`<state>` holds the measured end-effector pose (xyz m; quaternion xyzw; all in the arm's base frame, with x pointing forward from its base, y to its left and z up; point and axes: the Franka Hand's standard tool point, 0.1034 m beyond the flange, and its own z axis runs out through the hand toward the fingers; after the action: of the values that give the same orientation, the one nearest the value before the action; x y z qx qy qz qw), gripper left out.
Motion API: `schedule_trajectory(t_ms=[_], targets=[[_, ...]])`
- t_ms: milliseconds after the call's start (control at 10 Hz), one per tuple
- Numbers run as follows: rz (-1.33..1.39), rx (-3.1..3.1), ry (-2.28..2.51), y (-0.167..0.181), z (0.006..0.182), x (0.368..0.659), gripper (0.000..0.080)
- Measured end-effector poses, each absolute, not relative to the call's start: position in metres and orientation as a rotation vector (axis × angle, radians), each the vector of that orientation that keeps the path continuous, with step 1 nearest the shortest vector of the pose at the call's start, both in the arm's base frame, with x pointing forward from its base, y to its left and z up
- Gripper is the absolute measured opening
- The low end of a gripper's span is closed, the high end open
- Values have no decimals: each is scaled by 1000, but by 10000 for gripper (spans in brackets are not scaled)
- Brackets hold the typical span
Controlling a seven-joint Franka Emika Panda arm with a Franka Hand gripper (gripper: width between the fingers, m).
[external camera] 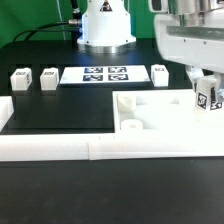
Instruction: Assemble square table
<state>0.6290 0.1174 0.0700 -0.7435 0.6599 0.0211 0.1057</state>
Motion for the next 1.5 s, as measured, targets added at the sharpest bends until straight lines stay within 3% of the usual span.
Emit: schedule_trajectory(t_ms=[400, 500, 600, 700, 1100, 1400, 1500], targets=[[87, -2129, 1982, 119, 69, 628, 298], [82, -2212, 1889, 123, 69, 627, 517], [67, -2385, 1678, 123, 70, 626, 517], [42, -2547, 1441, 122, 71, 626, 622], [-13, -2754, 1013, 122, 69, 625, 648], [-116, -3013, 354, 115, 69, 629, 648], [-114, -3007, 387, 115, 69, 629, 648]])
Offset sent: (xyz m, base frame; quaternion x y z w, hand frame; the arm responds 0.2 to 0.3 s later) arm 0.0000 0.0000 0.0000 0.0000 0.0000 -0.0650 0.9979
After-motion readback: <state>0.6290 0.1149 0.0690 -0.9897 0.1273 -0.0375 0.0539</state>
